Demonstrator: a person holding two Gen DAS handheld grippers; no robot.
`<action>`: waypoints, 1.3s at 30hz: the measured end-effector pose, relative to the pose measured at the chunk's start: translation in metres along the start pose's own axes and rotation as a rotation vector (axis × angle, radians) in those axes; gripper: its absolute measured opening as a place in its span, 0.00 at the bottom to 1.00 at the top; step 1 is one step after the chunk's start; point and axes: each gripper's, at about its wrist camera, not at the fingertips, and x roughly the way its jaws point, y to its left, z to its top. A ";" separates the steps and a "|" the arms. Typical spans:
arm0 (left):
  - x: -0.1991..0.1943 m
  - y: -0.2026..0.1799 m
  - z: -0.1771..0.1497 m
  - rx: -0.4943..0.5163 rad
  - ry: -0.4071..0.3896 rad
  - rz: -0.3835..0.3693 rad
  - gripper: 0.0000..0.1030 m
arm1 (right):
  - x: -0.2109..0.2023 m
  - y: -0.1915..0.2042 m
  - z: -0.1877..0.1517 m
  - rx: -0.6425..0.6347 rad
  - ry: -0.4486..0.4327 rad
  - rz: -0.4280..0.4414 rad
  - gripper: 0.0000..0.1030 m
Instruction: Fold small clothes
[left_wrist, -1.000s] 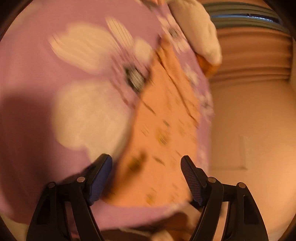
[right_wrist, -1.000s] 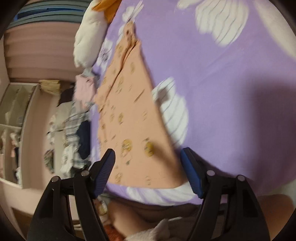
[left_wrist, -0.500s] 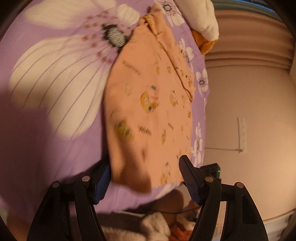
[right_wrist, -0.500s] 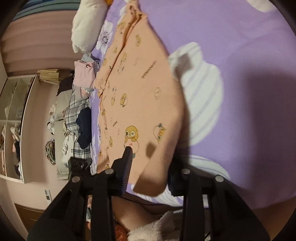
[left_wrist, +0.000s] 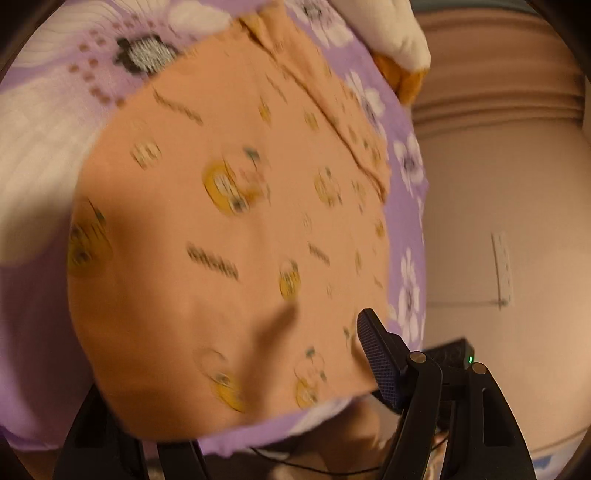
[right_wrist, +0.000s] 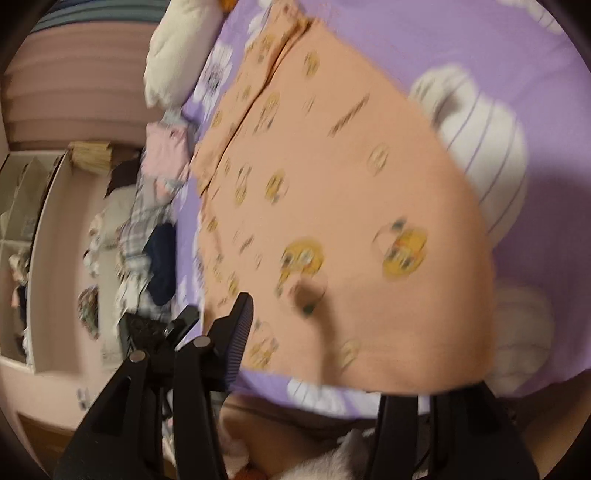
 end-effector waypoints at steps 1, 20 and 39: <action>-0.005 0.004 0.002 -0.012 -0.014 -0.007 0.69 | -0.004 -0.003 0.004 0.013 -0.037 -0.005 0.47; -0.059 -0.086 0.026 0.243 -0.363 0.194 0.01 | -0.054 0.055 0.038 -0.163 -0.327 0.027 0.04; 0.040 -0.113 0.235 0.158 -0.406 0.355 0.01 | 0.016 0.125 0.245 -0.182 -0.313 -0.147 0.04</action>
